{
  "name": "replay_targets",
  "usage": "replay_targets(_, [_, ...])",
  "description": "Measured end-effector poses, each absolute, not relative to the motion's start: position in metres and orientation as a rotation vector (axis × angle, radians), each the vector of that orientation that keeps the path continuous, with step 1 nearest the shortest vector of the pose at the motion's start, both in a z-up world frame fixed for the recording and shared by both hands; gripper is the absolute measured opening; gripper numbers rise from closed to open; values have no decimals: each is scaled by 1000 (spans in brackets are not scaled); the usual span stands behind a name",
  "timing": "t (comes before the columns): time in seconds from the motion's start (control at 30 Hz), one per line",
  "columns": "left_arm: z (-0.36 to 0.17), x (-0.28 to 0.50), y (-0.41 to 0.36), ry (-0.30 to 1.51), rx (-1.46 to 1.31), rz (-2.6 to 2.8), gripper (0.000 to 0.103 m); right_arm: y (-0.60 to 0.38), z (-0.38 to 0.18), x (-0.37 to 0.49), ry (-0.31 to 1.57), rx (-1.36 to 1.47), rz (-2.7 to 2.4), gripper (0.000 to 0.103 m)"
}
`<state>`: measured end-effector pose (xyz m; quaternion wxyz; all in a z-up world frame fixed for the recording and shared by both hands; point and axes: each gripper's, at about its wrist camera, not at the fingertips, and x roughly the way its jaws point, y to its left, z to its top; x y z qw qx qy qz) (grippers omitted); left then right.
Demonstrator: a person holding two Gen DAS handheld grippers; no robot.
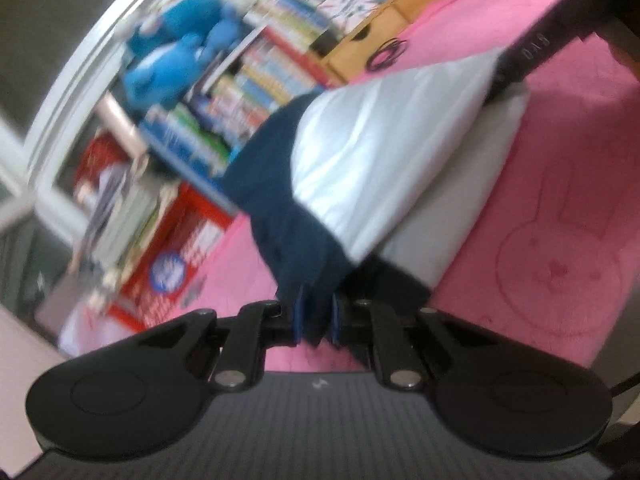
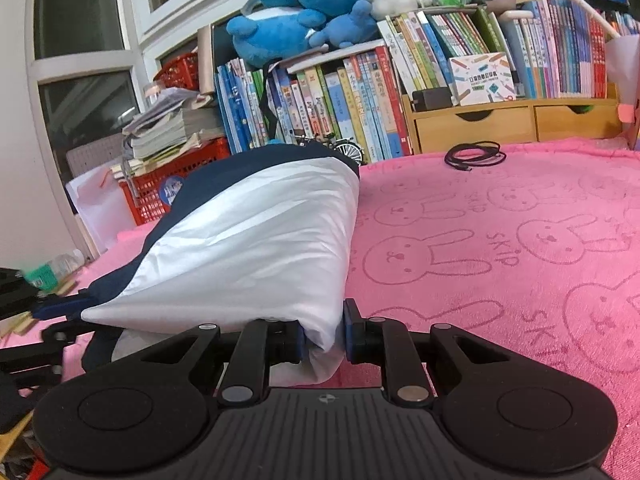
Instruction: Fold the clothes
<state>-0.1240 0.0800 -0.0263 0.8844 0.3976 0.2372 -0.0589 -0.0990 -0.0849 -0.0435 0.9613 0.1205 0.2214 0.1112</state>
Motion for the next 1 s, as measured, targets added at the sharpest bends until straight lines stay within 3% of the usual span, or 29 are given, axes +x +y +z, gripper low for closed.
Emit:
replay_targets(0.33, [-8,-130,115,604,599,-69,13,-81,-45,-99,461,206,215,19])
replay_targets(0.53, [10,-128,164,638,321,-13,17,-85,-44,-98,497,174,274,22])
replay_targets(0.63, [30,-120,192,634,83,-37,33,-100,-40,-103,540,132,413,31])
replay_targets(0.7, [41,-108,209,617,-68,-63,37,-123,-35,-107,570,157,521,41])
replay_targets(0.77, [47,-90,223,604,-227,-91,56,-152,-28,-109,579,221,612,52])
replay_targets(0.8, [48,-78,229,603,-299,-107,58,-163,-23,-108,571,249,626,61])
replay_targets(0.87, [44,-55,237,607,-415,-142,60,-184,-10,-100,544,301,618,68])
replay_targets(1.0, [23,-9,231,643,-504,-160,69,-198,2,-60,493,323,504,72])
